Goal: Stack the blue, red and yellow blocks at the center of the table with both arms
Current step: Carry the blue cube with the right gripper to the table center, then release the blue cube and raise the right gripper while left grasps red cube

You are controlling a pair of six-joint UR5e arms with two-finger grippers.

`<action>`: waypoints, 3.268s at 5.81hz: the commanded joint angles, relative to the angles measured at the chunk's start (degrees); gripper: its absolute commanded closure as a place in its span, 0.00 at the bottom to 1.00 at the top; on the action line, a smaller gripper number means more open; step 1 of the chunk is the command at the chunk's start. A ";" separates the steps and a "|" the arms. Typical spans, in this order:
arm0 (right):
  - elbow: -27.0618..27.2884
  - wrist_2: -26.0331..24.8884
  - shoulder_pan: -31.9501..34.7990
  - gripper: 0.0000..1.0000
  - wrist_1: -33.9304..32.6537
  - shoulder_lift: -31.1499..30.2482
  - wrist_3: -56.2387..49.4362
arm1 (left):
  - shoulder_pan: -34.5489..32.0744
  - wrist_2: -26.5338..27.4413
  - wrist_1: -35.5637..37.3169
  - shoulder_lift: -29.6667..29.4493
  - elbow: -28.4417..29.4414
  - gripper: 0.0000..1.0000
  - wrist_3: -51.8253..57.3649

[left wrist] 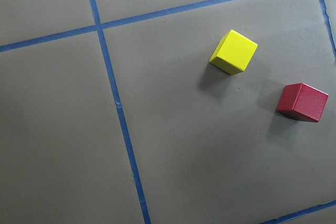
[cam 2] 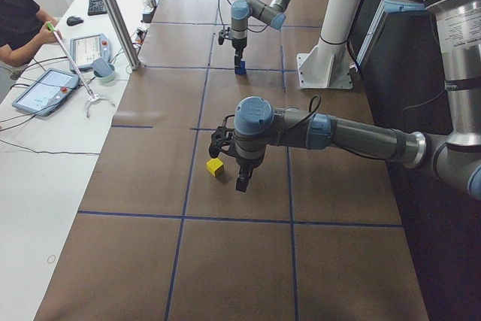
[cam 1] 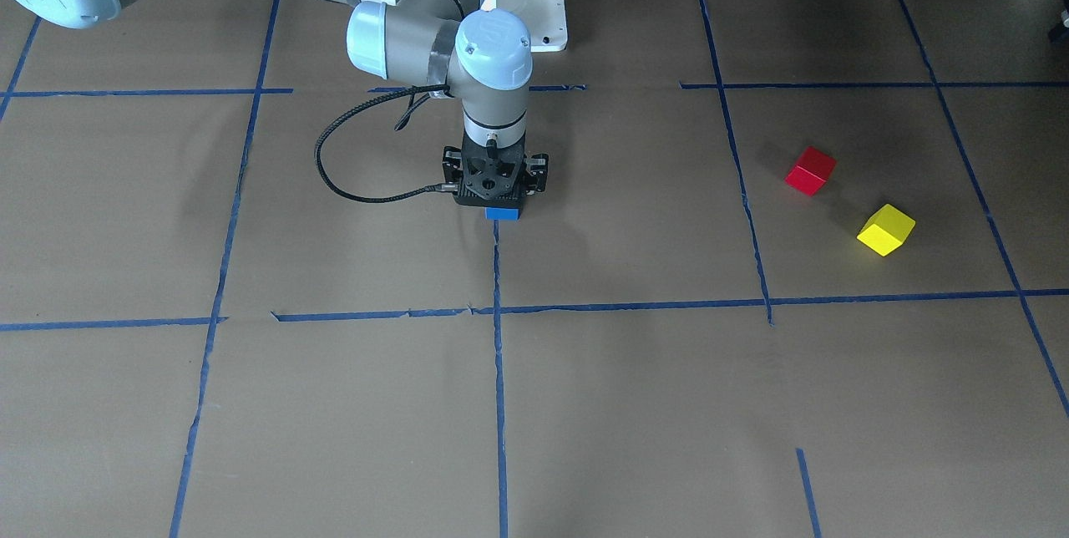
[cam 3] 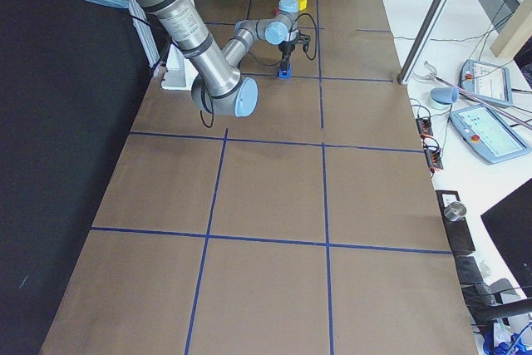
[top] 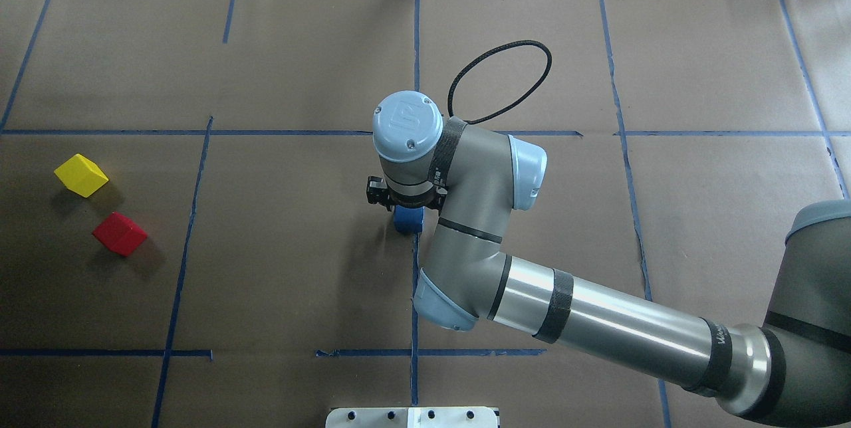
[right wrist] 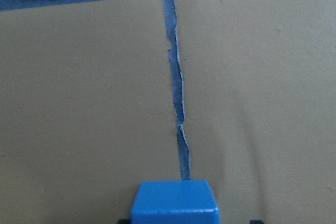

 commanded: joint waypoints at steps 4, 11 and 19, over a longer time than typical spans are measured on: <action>28.36 7.21 6.91 0.00 -2.58 -16.16 -1.48 | 15.55 -3.20 -17.56 -5.17 0.73 0.00 -19.56; 33.83 6.89 7.47 0.00 -2.58 -23.47 -5.98 | 39.17 11.51 -28.88 -14.94 14.89 0.00 -27.25; 34.44 7.14 8.42 0.00 -2.58 -23.65 -5.98 | 44.45 14.76 -29.33 -17.21 11.85 1.00 -35.47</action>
